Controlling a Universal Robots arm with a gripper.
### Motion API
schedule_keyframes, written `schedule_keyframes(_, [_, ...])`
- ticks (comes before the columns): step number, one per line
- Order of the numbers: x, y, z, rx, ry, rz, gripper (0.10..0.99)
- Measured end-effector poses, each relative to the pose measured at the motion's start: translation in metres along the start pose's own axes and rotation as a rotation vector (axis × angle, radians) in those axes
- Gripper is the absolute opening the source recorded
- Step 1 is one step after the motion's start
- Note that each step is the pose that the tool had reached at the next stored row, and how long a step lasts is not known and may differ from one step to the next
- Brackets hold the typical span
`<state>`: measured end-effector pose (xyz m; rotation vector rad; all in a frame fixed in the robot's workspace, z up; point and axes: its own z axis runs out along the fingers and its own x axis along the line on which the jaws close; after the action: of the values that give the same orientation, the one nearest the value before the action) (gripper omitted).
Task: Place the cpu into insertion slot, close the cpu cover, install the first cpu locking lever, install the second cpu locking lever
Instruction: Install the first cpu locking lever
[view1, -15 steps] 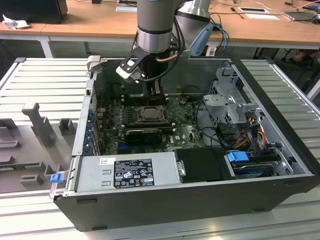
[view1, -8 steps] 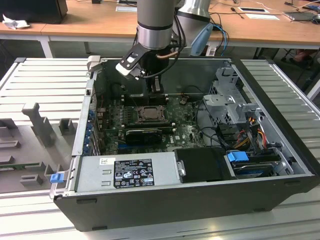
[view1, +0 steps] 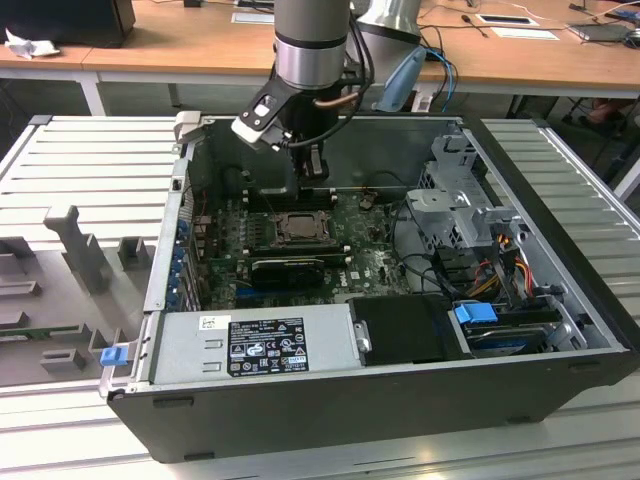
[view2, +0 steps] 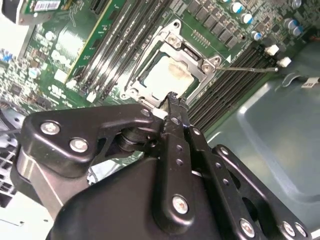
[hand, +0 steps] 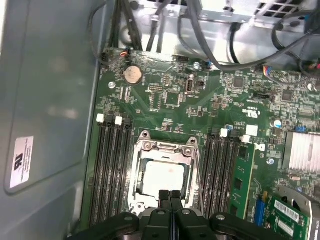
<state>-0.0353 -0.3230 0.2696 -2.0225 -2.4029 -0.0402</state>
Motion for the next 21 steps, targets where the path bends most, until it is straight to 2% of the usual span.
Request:
schedule_keyframes(6, [0.0000,0.0000,0.0002,0.002,0.0017,-0.115,0.106])
schedule_keyframes(14, [0.0000,0.0000,0.0010,0.003,0.0031,-0.187,0.106])
schedule_keyframes(21, [0.0000,0.0000,0.0010,0.005,0.0048,-0.273,0.106])
